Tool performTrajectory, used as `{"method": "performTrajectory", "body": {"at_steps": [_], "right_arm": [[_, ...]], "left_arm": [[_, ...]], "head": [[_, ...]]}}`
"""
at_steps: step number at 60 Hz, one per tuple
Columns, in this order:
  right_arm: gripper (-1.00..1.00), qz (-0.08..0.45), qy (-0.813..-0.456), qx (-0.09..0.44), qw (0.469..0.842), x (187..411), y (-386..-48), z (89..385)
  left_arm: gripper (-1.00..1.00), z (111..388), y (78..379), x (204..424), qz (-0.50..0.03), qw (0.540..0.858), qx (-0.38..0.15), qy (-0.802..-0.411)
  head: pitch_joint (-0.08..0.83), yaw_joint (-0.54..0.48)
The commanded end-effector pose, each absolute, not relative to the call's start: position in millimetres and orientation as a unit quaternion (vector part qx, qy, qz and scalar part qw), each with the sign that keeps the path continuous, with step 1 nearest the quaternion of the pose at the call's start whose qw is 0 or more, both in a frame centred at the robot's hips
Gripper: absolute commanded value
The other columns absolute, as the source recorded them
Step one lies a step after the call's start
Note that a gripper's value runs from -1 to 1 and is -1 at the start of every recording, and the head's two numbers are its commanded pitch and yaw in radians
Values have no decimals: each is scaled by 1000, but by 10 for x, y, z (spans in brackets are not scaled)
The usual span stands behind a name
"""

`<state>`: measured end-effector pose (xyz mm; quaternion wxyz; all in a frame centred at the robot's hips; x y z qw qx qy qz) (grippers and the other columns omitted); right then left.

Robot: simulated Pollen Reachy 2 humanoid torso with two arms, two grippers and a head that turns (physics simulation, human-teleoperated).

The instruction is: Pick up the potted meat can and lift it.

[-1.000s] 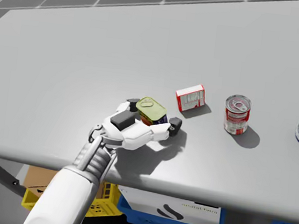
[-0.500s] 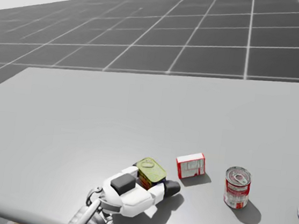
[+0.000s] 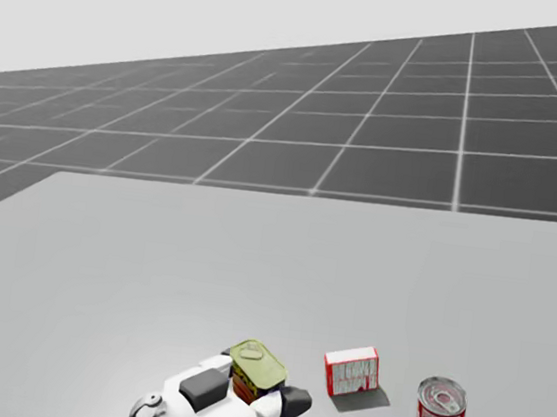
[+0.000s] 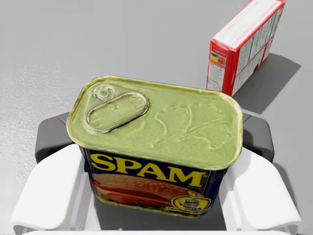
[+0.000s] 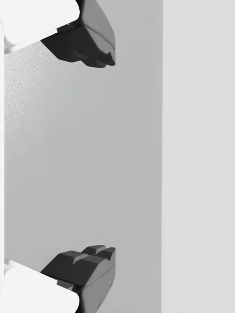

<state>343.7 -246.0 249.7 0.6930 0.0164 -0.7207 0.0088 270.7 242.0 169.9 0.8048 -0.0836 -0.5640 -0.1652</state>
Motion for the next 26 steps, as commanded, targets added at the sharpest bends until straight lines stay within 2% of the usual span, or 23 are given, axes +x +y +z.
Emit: {"method": "performTrajectory", "body": {"at_steps": [1,10,26], "right_arm": [[-1000,16,-722,11,692,3434,-2474,2497],[-1000,46,-727,7,685,3448,-2499,2469],[-1000,52,-726,3,686,3453,-2482,2444]], "left_arm": [[1000,2308,2475,2800,-181,763,-66,-617],[1000,2774,2497,2825,-185,732,-41,-654],[1000,3568,2430,2810,-214,664,9,-716]], "head": [[331,364],[325,363],[319,358]]}}
